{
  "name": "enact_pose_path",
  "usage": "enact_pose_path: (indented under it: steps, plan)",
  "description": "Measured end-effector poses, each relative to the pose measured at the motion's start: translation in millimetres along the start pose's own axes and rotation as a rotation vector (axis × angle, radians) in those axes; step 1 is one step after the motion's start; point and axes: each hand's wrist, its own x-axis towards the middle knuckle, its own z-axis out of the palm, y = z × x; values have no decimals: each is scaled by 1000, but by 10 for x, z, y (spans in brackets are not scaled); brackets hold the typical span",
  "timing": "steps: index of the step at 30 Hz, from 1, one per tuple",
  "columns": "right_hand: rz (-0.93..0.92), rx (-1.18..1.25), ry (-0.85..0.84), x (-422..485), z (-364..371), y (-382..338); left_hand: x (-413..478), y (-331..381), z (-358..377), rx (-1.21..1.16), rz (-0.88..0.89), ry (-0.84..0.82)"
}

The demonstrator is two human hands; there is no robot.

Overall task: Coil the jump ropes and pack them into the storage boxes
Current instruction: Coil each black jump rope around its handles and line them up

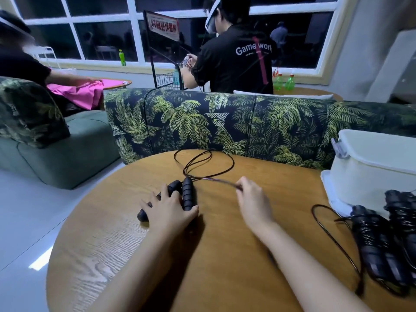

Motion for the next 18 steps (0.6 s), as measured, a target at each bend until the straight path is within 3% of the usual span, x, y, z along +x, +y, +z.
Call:
enact_pose_path:
  steps: [3,10,14,18]
  plan:
    - [125,-15,109,168,-184,344,-37,-7,-35,12,-4,28]
    - [296,-55,60,-30,-533,778,-215,139,-135,32,61,-80]
    - [311,105,12,-310,-740,821,-269,18,-122,-110,-16,-124]
    - [366,383,-51,-580,-914,725,-552,125,-163,-217,38,-95]
